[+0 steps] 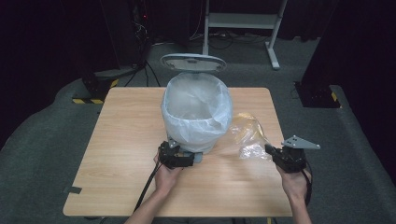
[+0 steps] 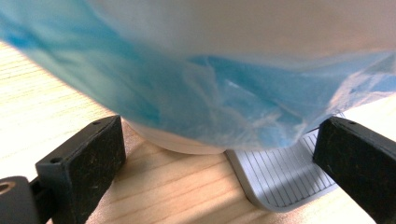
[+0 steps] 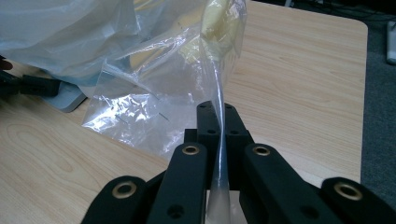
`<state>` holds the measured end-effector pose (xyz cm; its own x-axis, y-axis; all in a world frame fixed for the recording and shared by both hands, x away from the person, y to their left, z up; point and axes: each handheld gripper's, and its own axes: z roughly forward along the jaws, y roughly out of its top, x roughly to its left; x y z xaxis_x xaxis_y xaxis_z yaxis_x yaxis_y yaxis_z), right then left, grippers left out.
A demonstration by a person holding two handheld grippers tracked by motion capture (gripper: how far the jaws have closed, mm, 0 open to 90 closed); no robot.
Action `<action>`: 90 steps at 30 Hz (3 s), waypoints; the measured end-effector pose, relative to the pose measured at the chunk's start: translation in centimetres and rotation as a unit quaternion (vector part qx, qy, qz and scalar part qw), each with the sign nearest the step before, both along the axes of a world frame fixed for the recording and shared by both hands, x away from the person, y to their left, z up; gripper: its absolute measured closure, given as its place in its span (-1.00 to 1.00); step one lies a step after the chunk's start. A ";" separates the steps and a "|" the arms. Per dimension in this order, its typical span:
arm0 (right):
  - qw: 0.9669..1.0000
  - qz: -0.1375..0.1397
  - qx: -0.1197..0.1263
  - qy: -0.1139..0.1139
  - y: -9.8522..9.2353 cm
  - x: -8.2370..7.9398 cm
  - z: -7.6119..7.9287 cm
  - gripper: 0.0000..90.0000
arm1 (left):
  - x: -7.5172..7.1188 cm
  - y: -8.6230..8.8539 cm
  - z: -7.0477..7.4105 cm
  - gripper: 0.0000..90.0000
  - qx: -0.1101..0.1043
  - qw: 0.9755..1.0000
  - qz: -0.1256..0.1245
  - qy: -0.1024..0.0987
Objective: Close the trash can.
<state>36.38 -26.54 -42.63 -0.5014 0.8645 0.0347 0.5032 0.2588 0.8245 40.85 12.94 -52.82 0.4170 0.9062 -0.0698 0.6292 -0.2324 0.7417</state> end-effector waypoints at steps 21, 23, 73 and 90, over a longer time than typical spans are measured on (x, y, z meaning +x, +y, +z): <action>1.000 0.001 0.012 -0.016 -0.6 -0.3 2.3 0.99 | 0.0 0.0 0.0 -0.94 0.000 1.000 0.000 0.000; 1.000 0.003 0.010 -0.018 -0.4 -0.3 2.6 0.99 | 0.0 0.0 0.0 -0.94 0.000 1.000 0.000 0.000; 0.998 -0.002 0.020 -0.055 -0.2 1.0 9.2 0.99 | 0.1 0.0 -0.1 -0.94 -0.009 1.000 -0.002 0.005; 0.996 0.041 0.017 -0.077 1.8 0.8 12.6 0.99 | 0.0 0.1 0.0 -0.94 -0.004 1.000 -0.003 0.004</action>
